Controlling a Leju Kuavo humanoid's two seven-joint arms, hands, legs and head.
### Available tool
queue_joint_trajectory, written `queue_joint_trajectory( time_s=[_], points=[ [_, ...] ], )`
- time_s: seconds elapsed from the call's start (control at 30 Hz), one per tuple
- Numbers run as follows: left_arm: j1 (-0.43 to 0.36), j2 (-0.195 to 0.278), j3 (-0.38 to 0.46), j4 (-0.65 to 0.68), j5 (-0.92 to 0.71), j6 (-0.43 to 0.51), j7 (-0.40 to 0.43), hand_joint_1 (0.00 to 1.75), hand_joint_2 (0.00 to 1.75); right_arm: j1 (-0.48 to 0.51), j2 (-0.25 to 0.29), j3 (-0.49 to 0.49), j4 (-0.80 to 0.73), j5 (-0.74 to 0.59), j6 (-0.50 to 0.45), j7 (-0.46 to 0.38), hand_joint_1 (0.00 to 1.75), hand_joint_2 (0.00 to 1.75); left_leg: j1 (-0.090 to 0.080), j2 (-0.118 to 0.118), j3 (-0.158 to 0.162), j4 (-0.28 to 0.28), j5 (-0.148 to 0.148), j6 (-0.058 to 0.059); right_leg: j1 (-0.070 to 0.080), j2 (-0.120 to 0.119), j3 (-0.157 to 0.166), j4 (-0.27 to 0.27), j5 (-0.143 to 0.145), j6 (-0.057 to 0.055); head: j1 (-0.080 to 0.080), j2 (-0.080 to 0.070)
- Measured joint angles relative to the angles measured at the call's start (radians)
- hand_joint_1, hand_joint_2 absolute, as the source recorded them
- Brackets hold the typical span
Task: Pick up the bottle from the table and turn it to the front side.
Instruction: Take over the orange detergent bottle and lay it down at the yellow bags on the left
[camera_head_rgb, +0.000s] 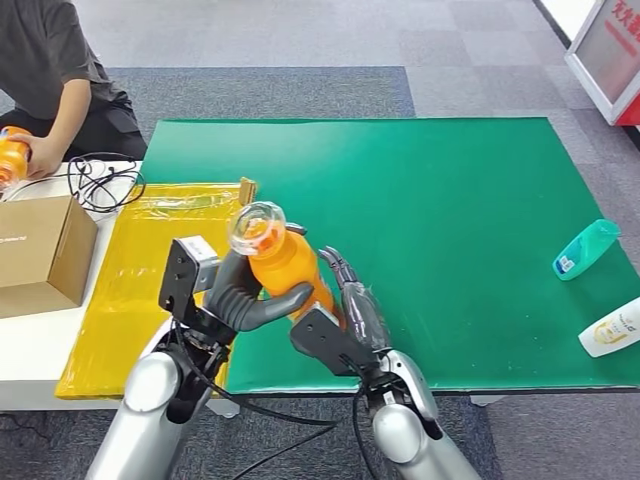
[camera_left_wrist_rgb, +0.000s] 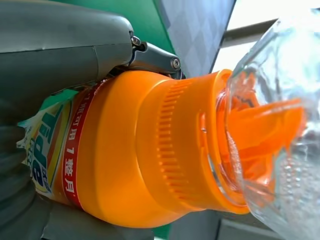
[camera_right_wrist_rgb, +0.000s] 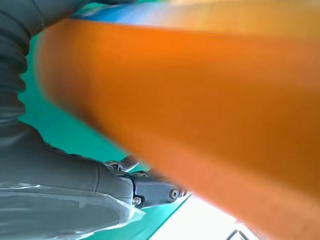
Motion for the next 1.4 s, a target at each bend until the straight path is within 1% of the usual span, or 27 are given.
queue_joint_trajectory(
  time_s=[0.1, 0.23, 0.3, 0.4, 0.5, 0.57, 0.63, 0.7, 0.8, 0.87, 0.93, 1.03, 1.17, 1.3, 1.4],
  points=[
    [0.006, 0.026, 0.015, -0.064, -0.098, 0.001, 0.037, 1.75, 1.75, 0.024, 0.000, -0.034, -0.030, -0.014, 0.001, -0.004, 0.00, 1.75, 0.000, 0.000, 0.000, 0.000, 0.000, 0.000, 0.000, 0.000, 0.000, 0.000, 0.000, 0.000, 0.000, 0.000],
    [0.014, 0.059, 0.044, -0.133, -0.169, -0.006, 0.067, 1.75, 1.75, 0.040, -0.001, -0.084, -0.062, -0.024, 0.001, -0.005, 0.00, 1.75, 0.000, 0.000, 0.000, 0.000, 0.000, 0.000, 0.000, 0.000, 0.000, 0.000, 0.000, 0.000, 0.000, 0.000],
    [0.016, 0.088, 0.062, -0.164, -0.224, -0.005, 0.085, 1.75, 1.75, 0.055, -0.001, -0.110, -0.075, -0.028, 0.003, -0.001, 0.00, 1.75, 0.000, 0.000, 0.000, 0.000, 0.000, 0.000, 0.000, 0.000, 0.000, 0.000, 0.000, 0.000, 0.000, 0.000],
    [0.012, 0.146, 0.105, -0.201, -0.305, -0.039, 0.120, 1.75, 1.75, 0.082, -0.001, -0.162, -0.094, -0.037, 0.017, -0.001, 0.00, 1.75, 0.000, 0.000, 0.000, 0.000, 0.000, 0.000, 0.000, 0.000, 0.000, 0.000, 0.000, 0.000, 0.000, 0.000],
    [-0.011, 0.222, 0.129, -0.210, -0.398, -0.112, 0.167, 1.70, 1.75, 0.100, -0.001, -0.208, -0.100, -0.045, 0.039, -0.012, 0.00, 1.75, 0.000, 0.000, 0.000, 0.000, 0.001, -0.001, 0.001, 0.000, -0.001, 0.000, 0.000, 0.000, 0.000, 0.000],
    [-0.046, 0.276, 0.126, -0.189, -0.455, -0.158, 0.194, 1.66, 1.75, 0.105, 0.000, -0.230, -0.099, -0.045, 0.051, -0.022, 0.00, 1.75, 0.000, 0.000, 0.000, 0.000, 0.001, -0.002, 0.001, 0.000, -0.001, 0.000, 0.000, -0.001, 0.000, 0.000],
    [-0.093, 0.323, 0.110, -0.140, -0.506, -0.187, 0.212, 1.66, 1.75, 0.106, 0.001, -0.240, -0.097, -0.045, 0.057, -0.031, 0.00, 1.75, 0.000, 0.000, 0.000, 0.000, 0.002, -0.002, 0.001, 0.000, -0.001, 0.000, 0.001, -0.001, 0.000, 0.000],
    [-0.122, 0.348, 0.097, -0.101, -0.538, -0.199, 0.220, 1.66, 1.75, 0.106, 0.002, -0.244, -0.095, -0.045, 0.058, -0.035, 0.00, 1.75, 0.000, 0.000, 0.000, 0.000, 0.002, -0.002, 0.001, 0.000, -0.001, 0.000, 0.001, -0.001, 0.000, 0.000],
    [-0.128, 0.353, 0.093, -0.091, -0.544, -0.200, 0.220, 1.65, 1.75, 0.106, 0.003, -0.244, -0.095, -0.045, 0.058, -0.036, 0.00, 1.75, 0.000, 0.000, 0.000, 0.000, 0.002, -0.002, 0.001, 0.000, -0.001, 0.000, 0.001, -0.001, 0.000, 0.000],
    [-0.173, 0.380, 0.051, -0.010, -0.601, -0.202, 0.217, 1.63, 1.75, 0.105, 0.004, -0.245, -0.090, -0.044, 0.058, -0.038, 0.00, 1.75, 0.000, 0.000, 0.000, 0.000, 0.002, -0.002, 0.001, 0.000, -0.001, 0.000, 0.001, -0.002, 0.000, 0.000],
    [-0.237, 0.405, -0.015, 0.111, -0.695, -0.201, 0.203, 1.61, 1.75, 0.103, 0.007, -0.246, -0.080, -0.044, 0.056, -0.041, 0.00, 1.75, 0.000, 0.000, 0.000, 0.000, 0.002, -0.002, 0.000, 0.000, -0.001, 0.000, 0.002, -0.002, 0.000, 0.000],
    [-0.280, 0.394, -0.083, 0.225, -0.770, -0.192, 0.167, 1.62, 1.75, 0.100, 0.010, -0.246, -0.060, -0.044, 0.056, -0.043, 0.00, 1.75, 0.000, 0.000, 0.000, 0.000, 0.002, -0.002, 0.000, 0.000, -0.001, 0.000, 0.002, -0.002, 0.000, 0.000],
    [-0.315, 0.369, -0.157, 0.348, -0.809, -0.176, 0.122, 1.62, 1.75, 0.098, 0.014, -0.245, -0.033, -0.044, 0.057, -0.046, 0.00, 1.75, 0.000, 0.000, 0.000, 0.000, 0.002, -0.002, 0.000, 0.000, -0.001, 0.000, 0.002, -0.002, 0.000, 0.000],
    [-0.331, 0.353, -0.197, 0.421, -0.817, -0.169, 0.113, 1.62, 1.75, 0.096, 0.015, -0.244, -0.013, -0.045, 0.057, -0.050, 0.00, 1.75, 0.000, 0.000, 0.000, 0.000, 0.002, -0.002, 0.000, 0.001, -0.001, 0.000, 0.002, -0.002, 0.000, 0.000],
    [-0.340, 0.347, -0.212, 0.454, -0.816, -0.168, 0.101, 1.55, 1.75, 0.094, 0.016, -0.244, -0.003, -0.045, 0.057, -0.053, 0.00, 1.75, 0.000, 0.000, 0.000, 0.000, 0.002, -0.002, 0.000, 0.000, -0.001, 0.000, 0.002, -0.002, 0.000, 0.000]
  ],
)
